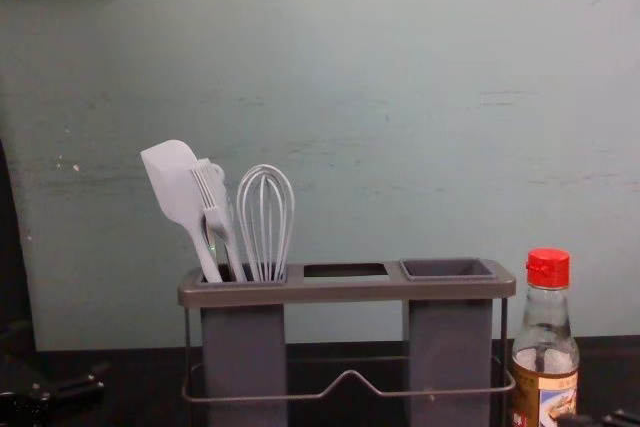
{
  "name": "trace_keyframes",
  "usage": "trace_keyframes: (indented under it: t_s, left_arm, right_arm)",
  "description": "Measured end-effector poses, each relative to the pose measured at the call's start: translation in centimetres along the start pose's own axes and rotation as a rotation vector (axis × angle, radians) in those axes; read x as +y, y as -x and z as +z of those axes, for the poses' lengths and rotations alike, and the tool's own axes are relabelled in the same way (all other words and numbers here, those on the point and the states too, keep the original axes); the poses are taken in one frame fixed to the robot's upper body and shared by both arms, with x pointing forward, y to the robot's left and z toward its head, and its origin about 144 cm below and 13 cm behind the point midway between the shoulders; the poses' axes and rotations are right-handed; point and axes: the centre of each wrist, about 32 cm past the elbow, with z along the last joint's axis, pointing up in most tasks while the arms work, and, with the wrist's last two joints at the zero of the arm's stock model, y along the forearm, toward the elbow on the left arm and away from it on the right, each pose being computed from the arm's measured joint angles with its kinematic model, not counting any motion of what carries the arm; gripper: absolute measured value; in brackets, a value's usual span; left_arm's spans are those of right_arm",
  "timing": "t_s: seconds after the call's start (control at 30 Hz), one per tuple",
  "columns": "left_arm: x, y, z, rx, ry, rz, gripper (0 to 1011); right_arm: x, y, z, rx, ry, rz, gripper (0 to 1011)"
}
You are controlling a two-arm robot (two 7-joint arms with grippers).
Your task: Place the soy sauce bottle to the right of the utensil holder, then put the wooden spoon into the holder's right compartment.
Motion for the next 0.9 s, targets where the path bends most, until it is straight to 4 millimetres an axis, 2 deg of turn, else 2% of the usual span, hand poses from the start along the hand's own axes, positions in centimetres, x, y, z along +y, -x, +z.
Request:
trace_keyframes:
  t_s: [0.23,0.5,0.67,0.9]
  left_arm:
    - [0.0,0.0,0.0,0.000,0.000,0.000,1005]
    - [0.0,0.0,0.0,0.000,0.000,0.000,1005]
    - [0.0,0.0,0.0,0.000,0.000,0.000,1005]
    - [0.0,0.0,0.0,0.000,0.000,0.000,1005]
  right_arm:
    - [-0.1,0.4,3.6,0.035,0.174,-0.061,1003]
    - [0.7,-0.3,7.0,0.090,0.348,-0.068,1002]
    - [1.7,-0.3,7.4,0.084,0.405,-0.058,1003]
    - [3.5,-0.2,6.7,0.073,0.454,-0.037,1003]
